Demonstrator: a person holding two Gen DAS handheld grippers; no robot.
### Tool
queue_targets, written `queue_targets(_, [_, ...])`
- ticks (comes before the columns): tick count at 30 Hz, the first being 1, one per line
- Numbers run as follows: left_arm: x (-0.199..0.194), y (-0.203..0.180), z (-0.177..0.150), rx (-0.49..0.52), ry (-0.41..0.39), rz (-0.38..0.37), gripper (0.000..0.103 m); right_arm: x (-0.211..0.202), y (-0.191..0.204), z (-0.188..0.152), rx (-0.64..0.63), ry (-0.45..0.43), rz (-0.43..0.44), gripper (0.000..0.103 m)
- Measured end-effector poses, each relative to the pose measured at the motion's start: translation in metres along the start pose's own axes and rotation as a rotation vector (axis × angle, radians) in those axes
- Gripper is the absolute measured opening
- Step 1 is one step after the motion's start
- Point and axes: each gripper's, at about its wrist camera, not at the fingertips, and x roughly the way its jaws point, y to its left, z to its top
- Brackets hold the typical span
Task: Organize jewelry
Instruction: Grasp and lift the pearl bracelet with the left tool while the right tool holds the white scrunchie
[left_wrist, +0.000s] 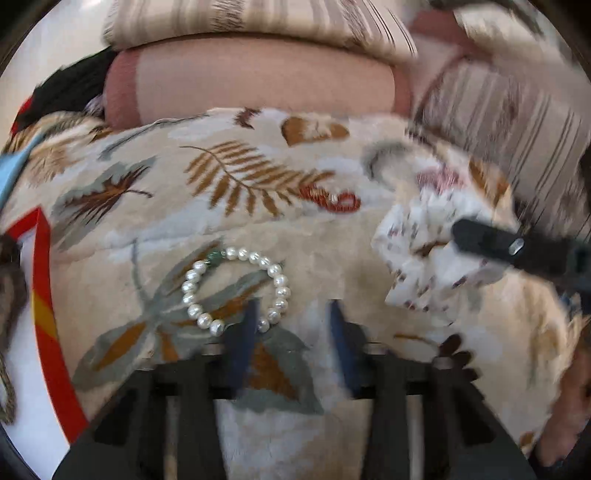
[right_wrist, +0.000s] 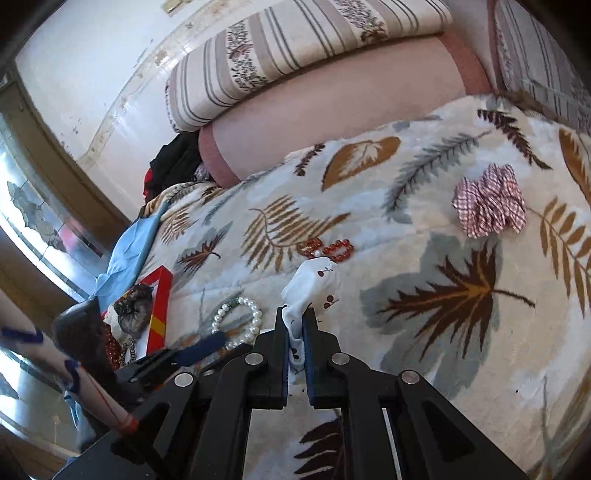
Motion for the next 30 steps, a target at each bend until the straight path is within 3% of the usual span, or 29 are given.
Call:
queue_targets(5, [0.015,-0.002,0.001,0.069,0.037,0.075,0.027,-0.001,-0.006,0.001,0.026,-0.001,0.001,0.009])
queue_targets(8, [0.014,0.010,0.004,0.010,0.025,0.056,0.010,0.001,-0.007,0.001,0.038,0.000,0.002,0.010])
queue_targets(20, [-0.036,0.017,0.006,-0.088,-0.082,-0.086,0.009,-0.008,-0.001,0.001,0.002,-0.037,0.012,0.009])
queue_targets(30, [-0.053,0.025,0.008,-0.113,-0.128,-0.079,0.010,-0.008,0.019,-0.001,-0.059,-0.060,0.051,0.009])
